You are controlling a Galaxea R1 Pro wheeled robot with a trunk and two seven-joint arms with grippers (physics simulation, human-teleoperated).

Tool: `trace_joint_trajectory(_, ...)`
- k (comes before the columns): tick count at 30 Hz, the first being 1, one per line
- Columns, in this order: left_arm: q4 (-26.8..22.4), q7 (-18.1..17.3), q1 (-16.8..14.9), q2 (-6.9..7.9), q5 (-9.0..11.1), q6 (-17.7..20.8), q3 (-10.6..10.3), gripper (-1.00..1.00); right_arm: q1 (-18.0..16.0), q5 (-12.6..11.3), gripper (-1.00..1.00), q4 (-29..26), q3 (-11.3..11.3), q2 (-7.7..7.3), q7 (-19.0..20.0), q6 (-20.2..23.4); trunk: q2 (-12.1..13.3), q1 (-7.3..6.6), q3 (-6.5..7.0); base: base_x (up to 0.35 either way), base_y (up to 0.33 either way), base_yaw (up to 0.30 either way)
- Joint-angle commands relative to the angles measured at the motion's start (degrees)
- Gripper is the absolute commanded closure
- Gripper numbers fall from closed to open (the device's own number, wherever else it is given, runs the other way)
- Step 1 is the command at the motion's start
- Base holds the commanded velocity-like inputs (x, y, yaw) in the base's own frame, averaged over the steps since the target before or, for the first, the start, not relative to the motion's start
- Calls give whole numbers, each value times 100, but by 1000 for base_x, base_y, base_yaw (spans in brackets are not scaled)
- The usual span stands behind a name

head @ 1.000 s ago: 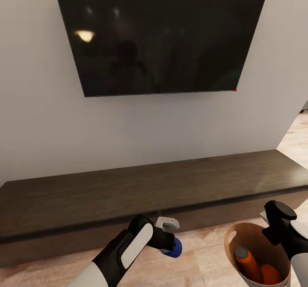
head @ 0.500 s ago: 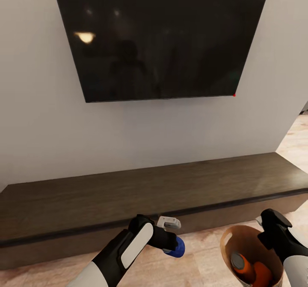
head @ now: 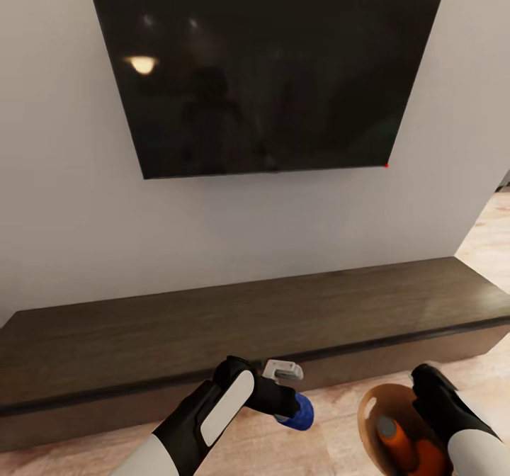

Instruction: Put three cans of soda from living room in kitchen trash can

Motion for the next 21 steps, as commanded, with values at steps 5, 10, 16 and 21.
trace_joint_trajectory(5,0,-31,3,0,-4,-8,-15,100,-1,-41,100,43,4,203,-104,-13,202,-111,91,0,0,0)
trace_joint_trajectory(10,0,-29,5,0,-4,-15,-17,100,-1,-36,100,50,20,306,-134,-17,242,-133,108,0,0,0)
trace_joint_trajectory(16,-31,-45,11,0,0,-33,-18,100,-1,-26,100,57,45,386,-139,-18,242,-133,108,0,0,0)
trace_joint_trajectory(21,-82,-66,12,0,4,-53,-18,100,-1,2,100,58,160,485,-140,-18,242,-133,108,0,0,0)
